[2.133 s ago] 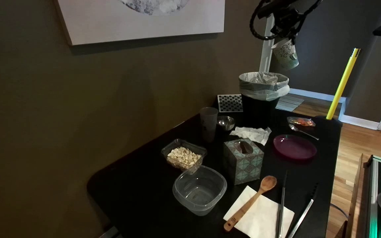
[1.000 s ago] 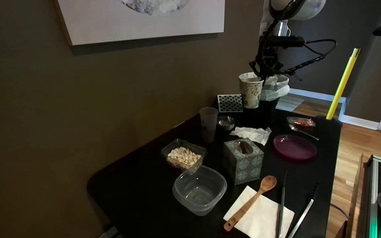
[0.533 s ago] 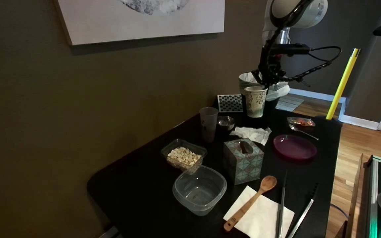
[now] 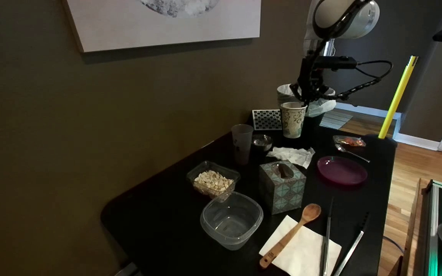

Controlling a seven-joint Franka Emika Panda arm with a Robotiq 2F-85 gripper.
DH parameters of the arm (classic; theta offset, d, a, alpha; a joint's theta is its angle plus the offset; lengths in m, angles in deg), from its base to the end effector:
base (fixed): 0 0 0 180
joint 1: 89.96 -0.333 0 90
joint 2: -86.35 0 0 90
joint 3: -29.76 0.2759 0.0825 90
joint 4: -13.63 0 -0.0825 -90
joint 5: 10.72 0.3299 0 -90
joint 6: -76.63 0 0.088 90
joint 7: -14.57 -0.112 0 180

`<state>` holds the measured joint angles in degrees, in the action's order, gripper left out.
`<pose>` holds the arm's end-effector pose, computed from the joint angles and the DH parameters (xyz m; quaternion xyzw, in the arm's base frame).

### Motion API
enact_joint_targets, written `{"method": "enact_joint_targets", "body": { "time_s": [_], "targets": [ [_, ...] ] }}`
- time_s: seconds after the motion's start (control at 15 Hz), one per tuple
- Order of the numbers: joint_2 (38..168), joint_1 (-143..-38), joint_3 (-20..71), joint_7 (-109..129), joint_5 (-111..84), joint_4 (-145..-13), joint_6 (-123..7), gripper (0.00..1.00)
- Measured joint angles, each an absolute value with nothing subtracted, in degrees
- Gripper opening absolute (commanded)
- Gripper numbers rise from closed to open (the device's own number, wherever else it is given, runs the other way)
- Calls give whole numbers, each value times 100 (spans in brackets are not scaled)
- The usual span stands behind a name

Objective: Put some contents from the clear container in the coffee cup then pour them out of the cup and into the bin.

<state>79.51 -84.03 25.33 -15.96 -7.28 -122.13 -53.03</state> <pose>0.4401 -0.0786 0.3627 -0.9299 0.3667 -0.0012 0.0285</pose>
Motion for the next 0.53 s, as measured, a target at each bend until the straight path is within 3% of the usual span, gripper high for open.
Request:
{"method": "enact_joint_targets", "body": {
  "time_s": [0.53],
  "targets": [
    [8467,-8459,2601,-1555,-726,-12752,-6775,1]
  ]
}}
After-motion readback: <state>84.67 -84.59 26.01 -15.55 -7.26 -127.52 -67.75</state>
